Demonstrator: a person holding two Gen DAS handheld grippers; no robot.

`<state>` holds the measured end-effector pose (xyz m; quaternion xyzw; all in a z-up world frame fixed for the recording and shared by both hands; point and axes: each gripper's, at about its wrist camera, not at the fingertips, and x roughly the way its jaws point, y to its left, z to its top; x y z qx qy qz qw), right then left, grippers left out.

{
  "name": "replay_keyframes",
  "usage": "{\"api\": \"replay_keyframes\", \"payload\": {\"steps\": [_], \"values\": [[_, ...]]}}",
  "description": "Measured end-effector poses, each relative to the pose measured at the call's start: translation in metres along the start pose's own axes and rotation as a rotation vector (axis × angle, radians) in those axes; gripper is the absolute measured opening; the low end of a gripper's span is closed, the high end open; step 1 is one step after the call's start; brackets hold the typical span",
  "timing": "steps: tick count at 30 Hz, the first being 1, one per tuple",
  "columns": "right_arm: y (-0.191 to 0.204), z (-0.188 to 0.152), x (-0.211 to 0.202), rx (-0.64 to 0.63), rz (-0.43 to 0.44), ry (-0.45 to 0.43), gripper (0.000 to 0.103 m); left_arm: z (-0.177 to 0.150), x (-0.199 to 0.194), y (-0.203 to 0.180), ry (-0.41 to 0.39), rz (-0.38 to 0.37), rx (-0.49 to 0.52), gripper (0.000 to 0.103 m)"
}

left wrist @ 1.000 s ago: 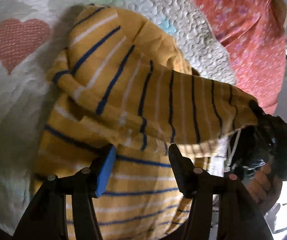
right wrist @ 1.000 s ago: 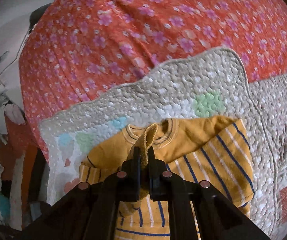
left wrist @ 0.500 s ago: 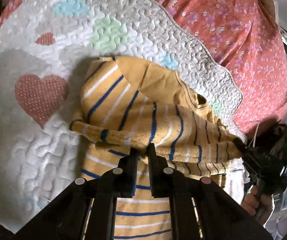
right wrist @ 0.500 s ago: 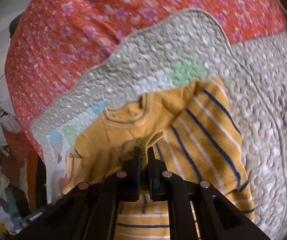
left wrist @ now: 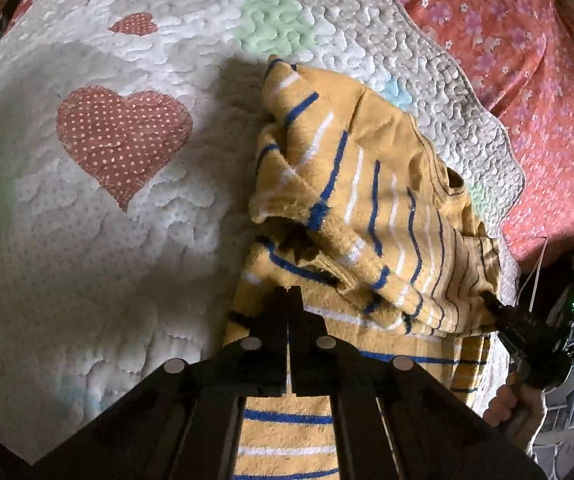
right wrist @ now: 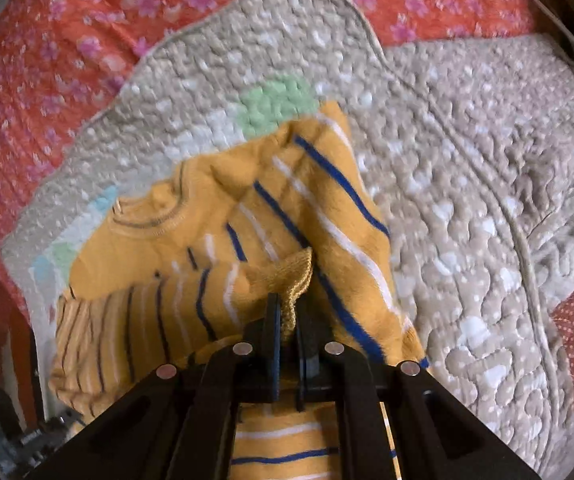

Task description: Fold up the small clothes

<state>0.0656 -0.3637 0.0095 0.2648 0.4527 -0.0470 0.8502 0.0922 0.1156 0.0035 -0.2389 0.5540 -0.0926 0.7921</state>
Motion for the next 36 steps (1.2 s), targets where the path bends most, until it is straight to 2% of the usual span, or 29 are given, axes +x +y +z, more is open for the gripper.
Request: {"api": "replay_keyframes", "payload": {"steps": [4, 6, 8, 10, 12, 13, 20, 23, 25, 26, 27, 29, 30, 31, 32, 33, 36], "values": [[-0.015, 0.000, -0.019, 0.022, -0.004, -0.049, 0.007, -0.002, -0.007, -0.001, 0.016, -0.016, -0.010, 0.002], [-0.025, 0.003, -0.034, 0.037, -0.004, -0.086, 0.011, -0.004, -0.016, -0.003, 0.016, -0.027, 0.003, 0.003], [-0.035, 0.006, -0.047, 0.052, -0.019, -0.118, 0.013, -0.008, -0.028, -0.004, -0.002, -0.025, 0.025, 0.008], [-0.039, 0.011, -0.052, 0.046, -0.015, -0.120, 0.018, -0.012, -0.035, -0.003, -0.021, -0.016, 0.028, 0.015], [-0.035, 0.013, -0.047, 0.026, -0.005, -0.099, 0.028, -0.017, -0.039, -0.002, -0.030, -0.012, 0.023, 0.017], [-0.030, 0.014, -0.041, 0.007, -0.001, -0.085, 0.030, -0.020, -0.040, -0.002, -0.029, -0.010, 0.023, 0.017], [0.009, 0.013, -0.009, -0.132, -0.092, -0.056, 0.030, -0.038, -0.039, -0.012, -0.020, 0.022, 0.069, 0.018], [0.016, 0.008, -0.025, -0.169, -0.165, -0.143, 0.030, -0.040, -0.039, -0.013, -0.026, 0.015, 0.075, 0.018], [0.016, 0.006, -0.035, -0.162, -0.179, -0.191, 0.032, -0.042, -0.039, -0.014, -0.031, 0.014, 0.078, 0.018], [0.017, 0.004, -0.037, -0.163, -0.178, -0.198, 0.035, -0.043, -0.039, -0.014, -0.033, 0.009, 0.076, 0.018], [0.018, 0.004, -0.035, -0.166, -0.168, -0.190, 0.043, -0.044, -0.039, -0.013, -0.033, 0.005, 0.071, 0.019], [0.020, 0.003, -0.018, -0.188, -0.136, -0.113, 0.049, -0.046, -0.039, -0.011, -0.031, 0.000, 0.058, 0.020], [0.021, 0.002, -0.003, -0.201, -0.136, -0.051, 0.049, -0.047, -0.040, -0.010, -0.030, -0.003, 0.052, 0.021], [0.022, 0.001, 0.004, -0.211, -0.143, -0.030, 0.046, -0.048, -0.040, -0.009, -0.030, -0.006, 0.047, 0.021], [0.023, 0.000, 0.007, -0.224, -0.150, -0.024, 0.028, -0.050, -0.041, -0.007, -0.031, -0.006, 0.043, 0.022], [0.024, 0.002, 0.004, -0.232, -0.158, -0.030, 0.014, -0.050, -0.043, -0.006, -0.032, -0.006, 0.040, 0.022], [0.024, 0.013, -0.009, -0.224, -0.119, -0.055, 0.011, -0.052, -0.044, -0.003, -0.037, -0.004, 0.033, 0.022]]}}
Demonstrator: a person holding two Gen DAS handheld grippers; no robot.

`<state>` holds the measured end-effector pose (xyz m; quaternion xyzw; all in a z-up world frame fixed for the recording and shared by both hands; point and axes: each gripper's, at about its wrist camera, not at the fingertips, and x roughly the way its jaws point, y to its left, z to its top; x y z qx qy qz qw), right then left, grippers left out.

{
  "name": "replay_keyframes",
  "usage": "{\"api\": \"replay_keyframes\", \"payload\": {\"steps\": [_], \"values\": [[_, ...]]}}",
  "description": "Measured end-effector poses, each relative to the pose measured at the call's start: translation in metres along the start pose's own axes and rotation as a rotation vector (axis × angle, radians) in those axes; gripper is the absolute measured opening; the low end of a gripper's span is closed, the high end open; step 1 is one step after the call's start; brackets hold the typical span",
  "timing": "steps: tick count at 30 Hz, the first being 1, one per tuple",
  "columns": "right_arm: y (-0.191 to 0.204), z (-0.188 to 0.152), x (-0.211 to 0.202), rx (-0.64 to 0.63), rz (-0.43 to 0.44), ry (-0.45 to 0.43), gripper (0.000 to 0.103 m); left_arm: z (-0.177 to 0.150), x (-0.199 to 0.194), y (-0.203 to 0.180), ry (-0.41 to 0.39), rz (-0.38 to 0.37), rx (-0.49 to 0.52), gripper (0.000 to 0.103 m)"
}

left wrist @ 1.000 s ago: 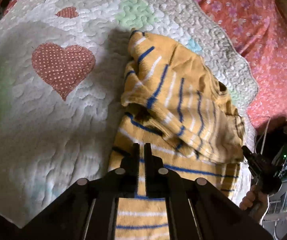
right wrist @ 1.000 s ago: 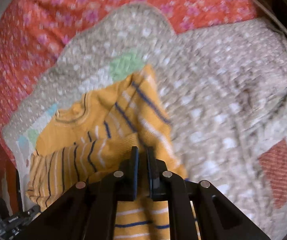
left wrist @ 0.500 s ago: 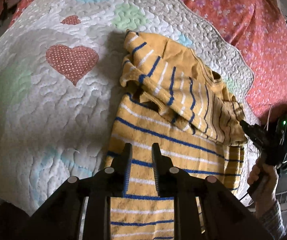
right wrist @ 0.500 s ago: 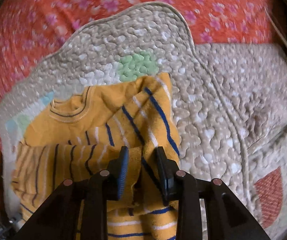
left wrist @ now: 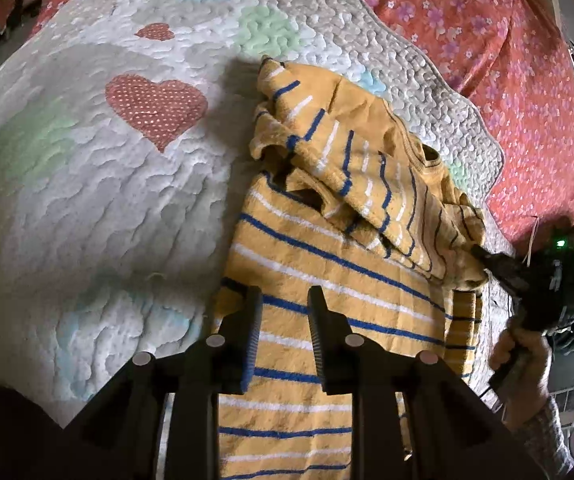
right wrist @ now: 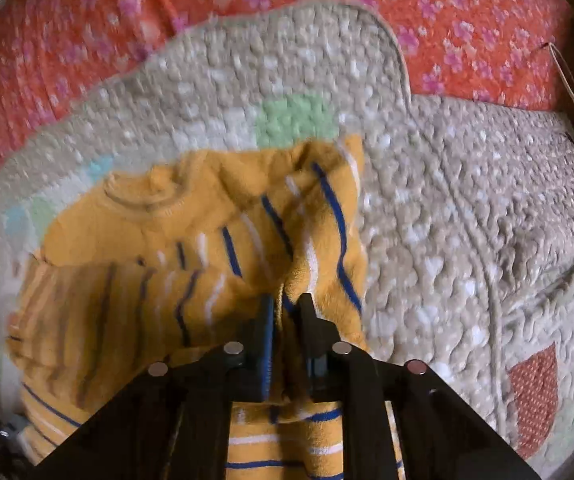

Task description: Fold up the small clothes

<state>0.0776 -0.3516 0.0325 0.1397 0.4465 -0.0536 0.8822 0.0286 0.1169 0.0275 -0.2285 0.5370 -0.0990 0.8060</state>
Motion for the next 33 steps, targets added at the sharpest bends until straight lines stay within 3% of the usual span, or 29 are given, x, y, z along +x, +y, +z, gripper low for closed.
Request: {"api": "replay_keyframes", "payload": {"steps": [5, 7, 9, 11, 15, 16, 18, 20, 24, 26, 29, 33], "values": [[-0.003, 0.020, -0.005, -0.010, -0.089, -0.057, 0.009, -0.001, 0.002, 0.002, -0.004, -0.002, -0.009, 0.022], [-0.005, 0.021, 0.000, -0.009, -0.173, -0.082, 0.008, -0.002, 0.002, 0.003, -0.004, -0.002, -0.010, 0.022], [-0.013, 0.019, 0.013, -0.002, -0.220, -0.059, 0.008, -0.002, 0.002, 0.004, -0.002, -0.002, -0.017, 0.022], [-0.025, 0.016, 0.017, 0.058, -0.184, -0.015, 0.008, -0.002, 0.000, 0.005, -0.002, -0.001, -0.019, 0.022], [-0.052, 0.007, -0.013, 0.162, -0.138, -0.081, 0.013, -0.003, -0.006, 0.010, -0.014, -0.005, -0.034, 0.026], [-0.062, 0.002, -0.020, 0.192, -0.124, -0.088, 0.017, -0.003, -0.008, 0.012, -0.015, -0.007, -0.039, 0.029], [-0.081, -0.015, -0.034, 0.250, -0.085, -0.088, 0.042, -0.006, -0.010, 0.016, -0.023, 0.002, -0.043, 0.036], [-0.091, -0.033, -0.039, 0.278, -0.053, -0.076, 0.050, -0.011, -0.012, 0.021, -0.031, 0.022, -0.045, 0.042], [-0.095, -0.093, -0.042, 0.304, 0.030, 0.016, 0.051, -0.026, -0.012, 0.031, -0.025, 0.053, -0.025, 0.042], [-0.086, -0.123, -0.046, 0.287, 0.038, 0.022, 0.052, -0.035, -0.014, 0.026, -0.018, 0.083, 0.022, 0.044], [-0.069, -0.154, -0.059, 0.259, 0.043, 0.015, 0.056, -0.054, -0.015, 0.018, 0.005, 0.098, 0.067, 0.057], [-0.068, -0.187, -0.056, 0.353, 0.139, 0.106, 0.056, -0.082, -0.014, 0.021, 0.038, 0.066, 0.045, 0.064]]}}
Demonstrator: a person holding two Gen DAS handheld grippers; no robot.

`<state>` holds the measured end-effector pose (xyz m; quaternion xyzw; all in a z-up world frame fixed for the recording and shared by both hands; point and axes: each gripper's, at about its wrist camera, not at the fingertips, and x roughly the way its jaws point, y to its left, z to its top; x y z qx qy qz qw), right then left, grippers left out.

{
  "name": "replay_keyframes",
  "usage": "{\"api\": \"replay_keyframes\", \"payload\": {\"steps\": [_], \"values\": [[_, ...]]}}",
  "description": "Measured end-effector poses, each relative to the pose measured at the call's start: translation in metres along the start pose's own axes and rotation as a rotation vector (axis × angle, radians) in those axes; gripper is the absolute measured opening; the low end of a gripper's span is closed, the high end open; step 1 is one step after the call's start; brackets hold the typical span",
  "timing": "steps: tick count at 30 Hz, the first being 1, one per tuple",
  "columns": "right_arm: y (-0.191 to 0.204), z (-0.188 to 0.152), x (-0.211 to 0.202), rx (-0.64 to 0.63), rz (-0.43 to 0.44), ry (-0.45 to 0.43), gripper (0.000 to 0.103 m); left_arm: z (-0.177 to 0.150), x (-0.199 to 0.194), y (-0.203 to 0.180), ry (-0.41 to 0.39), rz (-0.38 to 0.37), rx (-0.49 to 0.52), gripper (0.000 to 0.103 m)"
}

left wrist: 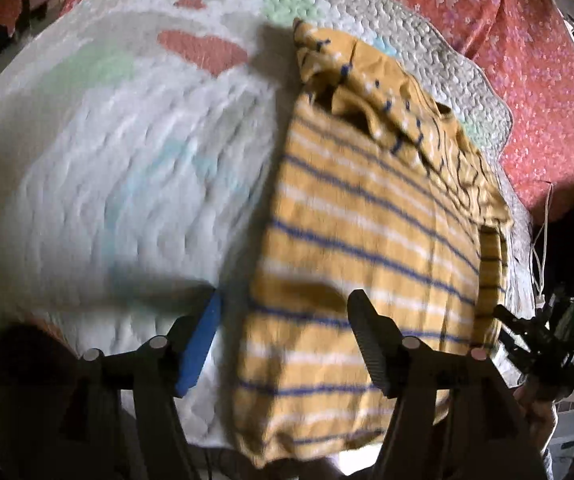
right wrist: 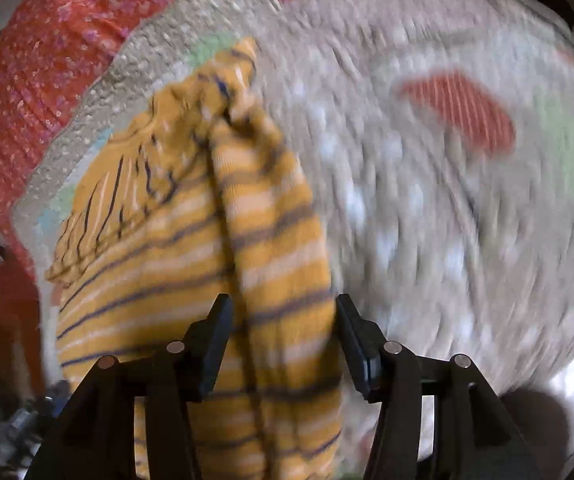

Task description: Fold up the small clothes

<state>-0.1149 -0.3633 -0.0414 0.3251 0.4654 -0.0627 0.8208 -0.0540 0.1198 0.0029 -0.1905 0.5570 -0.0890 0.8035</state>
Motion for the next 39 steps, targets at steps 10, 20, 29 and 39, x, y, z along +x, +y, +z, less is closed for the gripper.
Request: {"api": "replay_keyframes", "payload": {"steps": [10, 20, 29, 39], "values": [[-0.034, -0.086, 0.012, 0.078, 0.025, 0.190, 0.057, -0.054, -0.005, 0.021, 0.081, -0.169, -0.047, 0.065], [-0.039, -0.091, 0.016, 0.122, 0.083, 0.205, 0.058, -0.077, 0.002, -0.004, 0.095, -0.132, 0.083, 0.089], [-0.001, -0.094, 0.020, -0.009, 0.081, 0.234, 0.012, -0.079, -0.002, -0.014, 0.157, -0.011, 0.155, 0.013], [0.006, -0.092, -0.040, 0.071, 0.240, 0.205, 0.010, -0.074, -0.052, -0.012, 0.142, -0.116, 0.080, 0.012]]}}
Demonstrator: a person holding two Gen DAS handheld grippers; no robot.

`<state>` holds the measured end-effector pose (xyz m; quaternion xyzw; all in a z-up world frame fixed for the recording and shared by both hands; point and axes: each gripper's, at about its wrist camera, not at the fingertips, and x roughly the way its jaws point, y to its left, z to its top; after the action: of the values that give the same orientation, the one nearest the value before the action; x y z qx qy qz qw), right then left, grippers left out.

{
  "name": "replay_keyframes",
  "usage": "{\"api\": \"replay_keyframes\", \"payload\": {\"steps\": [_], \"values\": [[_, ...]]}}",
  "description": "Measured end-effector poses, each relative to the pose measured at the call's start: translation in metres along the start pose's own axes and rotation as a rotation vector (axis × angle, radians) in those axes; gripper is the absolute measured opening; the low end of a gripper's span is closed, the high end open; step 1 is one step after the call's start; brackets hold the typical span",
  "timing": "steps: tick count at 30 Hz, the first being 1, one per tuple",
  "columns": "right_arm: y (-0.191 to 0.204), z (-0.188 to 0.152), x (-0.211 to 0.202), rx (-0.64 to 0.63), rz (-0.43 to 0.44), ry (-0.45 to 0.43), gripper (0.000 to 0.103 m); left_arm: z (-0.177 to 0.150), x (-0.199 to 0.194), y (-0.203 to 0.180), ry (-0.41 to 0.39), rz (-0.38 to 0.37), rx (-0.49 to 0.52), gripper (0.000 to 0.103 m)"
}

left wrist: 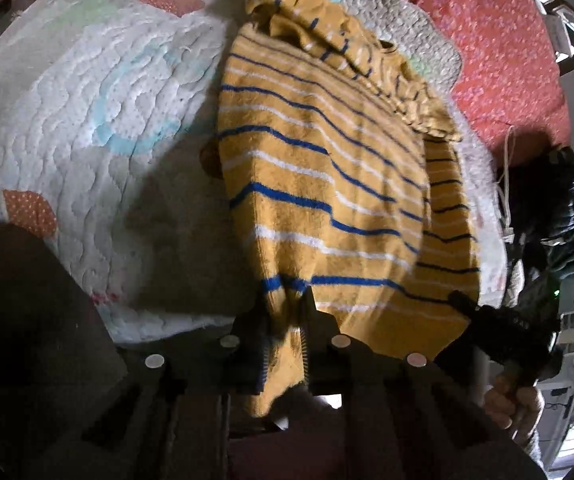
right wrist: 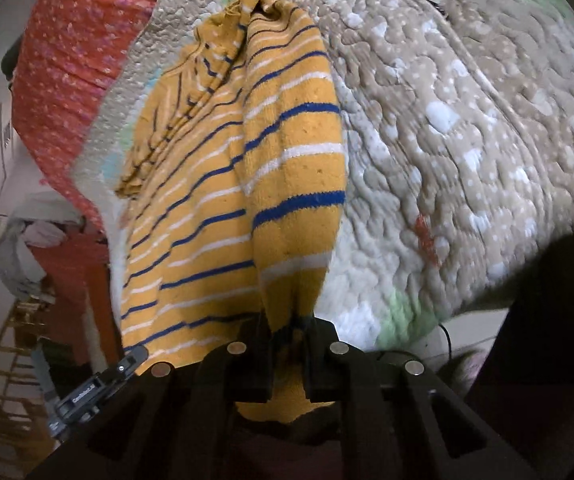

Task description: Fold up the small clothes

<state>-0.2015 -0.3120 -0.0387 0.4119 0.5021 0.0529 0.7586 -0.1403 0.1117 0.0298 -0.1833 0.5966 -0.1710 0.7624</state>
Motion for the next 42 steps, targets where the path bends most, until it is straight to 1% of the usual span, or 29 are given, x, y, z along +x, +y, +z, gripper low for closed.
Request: {"api": "replay_keyframes", "payload": {"steps": [3, 7, 12, 15, 17, 21, 24, 27, 29, 31, 33, 35, 37, 40, 41, 42], "values": [[0.000, -0.008, -0.014, 0.003, 0.015, 0.003, 0.010, -0.007, -0.011, -0.003, -0.010, -0.015, -0.007, 0.012], [-0.011, -0.022, -0.033, 0.010, 0.034, 0.021, 0.010, -0.017, -0.020, -0.001, -0.010, -0.035, -0.020, 0.012], [-0.023, -0.047, -0.028, 0.044, 0.044, 0.091, 0.010, -0.032, -0.026, 0.009, 0.003, -0.048, -0.067, 0.012], [-0.024, -0.045, -0.032, 0.059, 0.069, 0.074, 0.010, -0.030, -0.033, 0.014, -0.009, -0.083, -0.095, 0.012], [-0.012, -0.036, -0.038, 0.036, 0.090, 0.059, 0.010, -0.020, -0.040, 0.010, -0.028, -0.109, -0.098, 0.012], [0.021, -0.005, -0.048, -0.028, 0.135, 0.037, 0.010, 0.014, -0.054, -0.003, -0.065, -0.148, -0.091, 0.012], [0.051, 0.030, -0.041, -0.058, 0.162, 0.021, 0.010, 0.053, -0.055, -0.008, -0.082, -0.165, -0.121, 0.012], [0.076, 0.074, -0.023, -0.055, 0.192, 0.019, 0.010, 0.101, -0.046, -0.013, -0.094, -0.179, -0.149, 0.012], [0.092, 0.104, -0.008, -0.070, 0.190, 0.009, 0.010, 0.140, -0.033, -0.018, -0.096, -0.165, -0.153, 0.012], [0.102, 0.135, 0.013, -0.058, 0.181, -0.002, 0.010, 0.175, -0.016, -0.022, -0.093, -0.144, -0.157, 0.012], [0.102, 0.163, 0.034, -0.018, 0.173, -0.010, 0.010, 0.213, 0.006, -0.026, -0.083, -0.133, -0.175, 0.012], [0.096, 0.187, 0.053, 0.031, 0.160, -0.026, 0.011, 0.244, 0.027, -0.028, -0.073, -0.124, -0.196, 0.012], [0.090, 0.206, 0.067, 0.068, 0.156, -0.039, 0.012, 0.266, 0.044, -0.029, -0.059, -0.122, -0.206, 0.012], [0.073, 0.231, 0.082, 0.150, 0.181, -0.050, 0.015, 0.295, 0.062, -0.033, -0.061, -0.110, -0.194, 0.013], [0.068, 0.238, 0.084, 0.172, 0.191, -0.053, 0.018, 0.305, 0.068, -0.032, -0.058, -0.124, -0.201, 0.014], [0.064, 0.244, 0.087, 0.188, 0.199, -0.056, 0.025, 0.312, 0.072, -0.030, -0.055, -0.132, -0.212, 0.015]]}}
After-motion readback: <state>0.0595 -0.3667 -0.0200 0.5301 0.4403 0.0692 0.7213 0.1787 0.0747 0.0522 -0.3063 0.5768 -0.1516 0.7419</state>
